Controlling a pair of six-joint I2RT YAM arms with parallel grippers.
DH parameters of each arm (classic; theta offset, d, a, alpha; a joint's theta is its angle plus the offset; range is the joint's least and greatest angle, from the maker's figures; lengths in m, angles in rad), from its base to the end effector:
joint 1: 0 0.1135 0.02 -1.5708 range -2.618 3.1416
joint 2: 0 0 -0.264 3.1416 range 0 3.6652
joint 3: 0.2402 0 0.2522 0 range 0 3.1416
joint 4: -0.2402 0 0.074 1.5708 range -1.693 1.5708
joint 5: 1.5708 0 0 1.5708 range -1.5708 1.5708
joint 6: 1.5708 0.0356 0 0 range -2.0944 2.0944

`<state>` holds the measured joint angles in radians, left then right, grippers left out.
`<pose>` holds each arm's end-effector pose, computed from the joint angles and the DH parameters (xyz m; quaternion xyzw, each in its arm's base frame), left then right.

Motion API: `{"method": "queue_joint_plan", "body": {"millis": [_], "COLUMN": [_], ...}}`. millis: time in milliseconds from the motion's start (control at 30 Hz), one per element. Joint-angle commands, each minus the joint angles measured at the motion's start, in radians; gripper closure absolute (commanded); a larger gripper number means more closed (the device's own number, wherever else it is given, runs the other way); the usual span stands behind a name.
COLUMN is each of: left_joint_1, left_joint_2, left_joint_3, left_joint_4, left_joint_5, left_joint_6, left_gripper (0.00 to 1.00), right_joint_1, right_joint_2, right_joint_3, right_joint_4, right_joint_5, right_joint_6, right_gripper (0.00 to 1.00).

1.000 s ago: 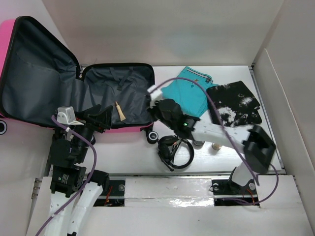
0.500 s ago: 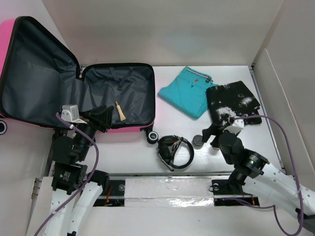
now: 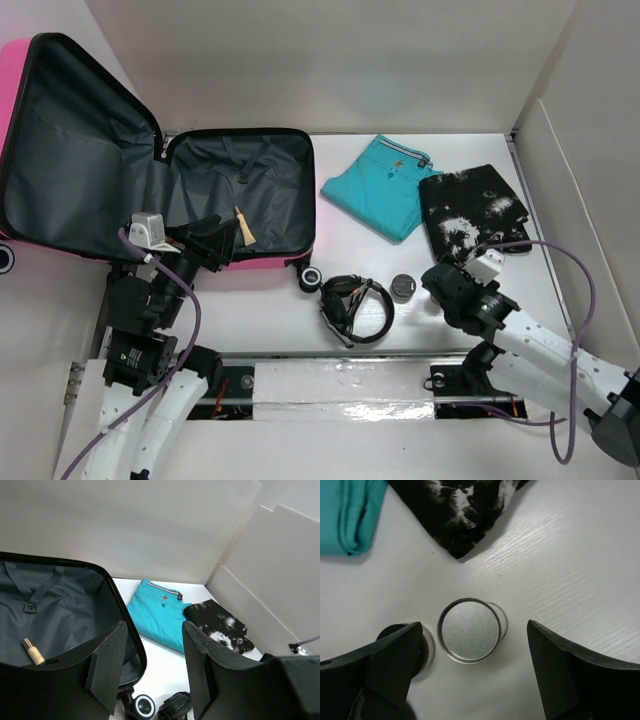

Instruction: Pack the luggage

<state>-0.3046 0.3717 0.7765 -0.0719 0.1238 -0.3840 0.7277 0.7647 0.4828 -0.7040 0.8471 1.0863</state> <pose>0.0739 -0.0279 0.3967 0.0274 0.5806 -0.3082 0.7531 0.1188 0.0701 0.2044 0.2723 0.8378 -0.0355 0.4719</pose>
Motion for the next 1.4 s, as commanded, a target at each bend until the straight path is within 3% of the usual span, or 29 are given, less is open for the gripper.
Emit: {"method": "queue_joint_plan", "body": {"millis": [0,300,533,733,867,1000,1033,1233,1367], "left_joint_1": [-0.021,-0.051,-0.051,-0.051,-0.051,-0.051,-0.051,-0.051,-0.051], "left_joint_2": [-0.007,-0.033,-0.039,-0.025,-0.02,-0.014,-0.013,-0.004,-0.004], "left_joint_3": [0.015,0.017,0.017,0.012,0.01,0.012,0.012,0.01,0.009], "left_joint_4": [0.052,0.035,0.029,0.032,0.029,0.024,0.02,0.017,0.02], "left_joint_5": [0.013,-0.01,-0.016,-0.006,-0.004,-0.024,-0.027,-0.035,-0.027], "left_joint_6": [0.007,0.019,0.02,0.02,0.02,0.025,0.025,0.027,0.028], "left_gripper": [0.55,0.55,0.55,0.55,0.55,0.55,0.55,0.55,0.55], "right_joint_1": [-0.045,-0.093,-0.093,-0.015,0.061,0.137,0.147,0.18,0.18], "right_joint_2": [0.054,0.087,0.099,0.09,0.154,0.335,0.434,0.822,1.063], "right_joint_3": [0.057,0.056,0.066,0.152,0.267,0.471,0.512,0.874,1.138], "right_joint_4": [-0.043,0.078,0.116,0.162,0.329,0.547,0.633,0.806,0.767], "right_joint_5": [0.063,-0.031,-0.079,-0.017,-0.035,-0.121,-0.202,-0.437,-0.558], "right_joint_6": [0.087,-0.098,-0.163,-0.256,-0.414,-0.589,-0.659,-0.79,-0.796], "right_gripper": [0.09,0.21,0.42,0.48,0.49,0.51,0.5,0.49,0.47]}}
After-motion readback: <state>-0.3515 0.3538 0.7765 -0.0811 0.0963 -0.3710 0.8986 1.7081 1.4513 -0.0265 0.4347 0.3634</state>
